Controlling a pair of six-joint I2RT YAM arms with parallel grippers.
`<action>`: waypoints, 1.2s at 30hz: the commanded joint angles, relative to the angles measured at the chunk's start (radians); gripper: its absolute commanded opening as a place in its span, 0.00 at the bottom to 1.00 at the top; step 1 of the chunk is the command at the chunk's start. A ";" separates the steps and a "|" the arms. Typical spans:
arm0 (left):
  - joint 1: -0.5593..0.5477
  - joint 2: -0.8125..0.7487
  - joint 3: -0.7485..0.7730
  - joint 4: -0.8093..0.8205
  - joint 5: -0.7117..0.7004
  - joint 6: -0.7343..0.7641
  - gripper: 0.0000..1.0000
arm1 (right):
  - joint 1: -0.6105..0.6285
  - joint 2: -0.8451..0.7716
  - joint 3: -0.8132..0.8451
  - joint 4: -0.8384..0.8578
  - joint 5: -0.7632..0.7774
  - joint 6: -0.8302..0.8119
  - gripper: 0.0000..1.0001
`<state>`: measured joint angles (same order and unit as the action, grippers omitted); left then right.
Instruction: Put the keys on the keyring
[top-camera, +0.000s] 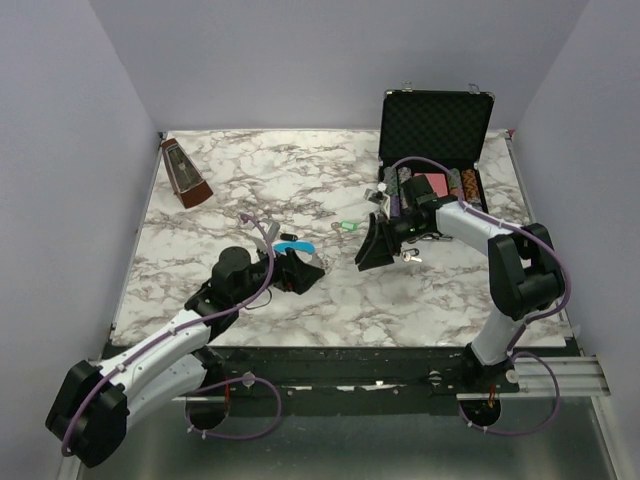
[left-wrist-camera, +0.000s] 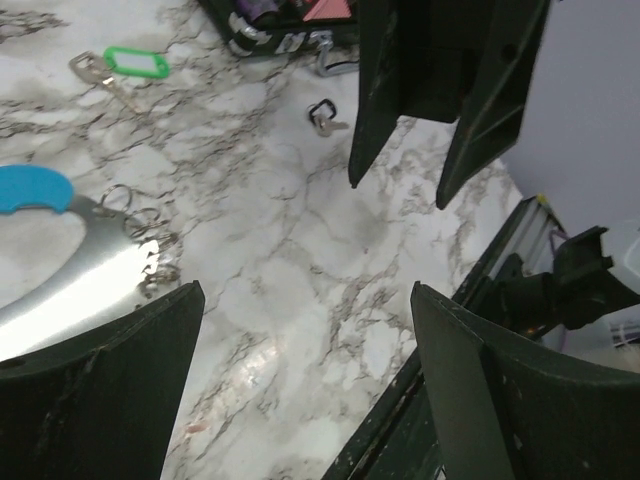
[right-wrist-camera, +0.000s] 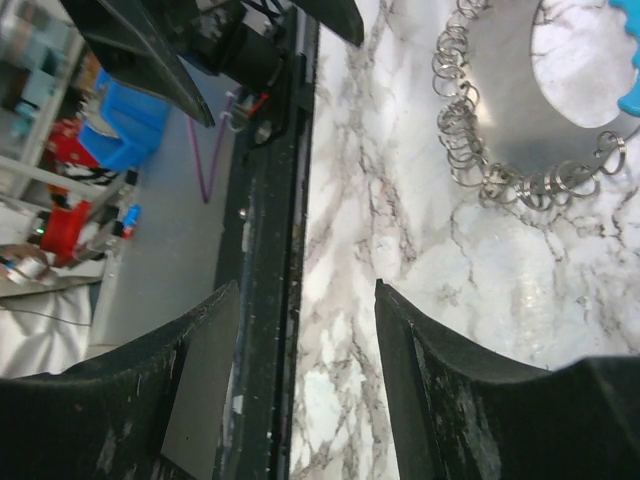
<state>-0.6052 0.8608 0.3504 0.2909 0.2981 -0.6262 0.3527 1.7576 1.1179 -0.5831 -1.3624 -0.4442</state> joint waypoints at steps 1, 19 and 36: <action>0.010 0.049 0.156 -0.353 -0.134 0.149 0.92 | 0.025 -0.012 0.030 -0.054 0.155 -0.088 0.66; 0.015 0.440 0.476 -0.495 -0.139 0.223 0.84 | 0.028 -0.024 0.048 -0.063 0.217 -0.096 0.68; 0.032 0.860 0.889 -0.808 0.006 0.422 0.67 | 0.028 -0.012 0.092 -0.158 0.240 -0.189 0.71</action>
<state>-0.5758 1.6352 1.1629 -0.3809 0.3035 -0.2581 0.3782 1.7573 1.1797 -0.6952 -1.1442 -0.5907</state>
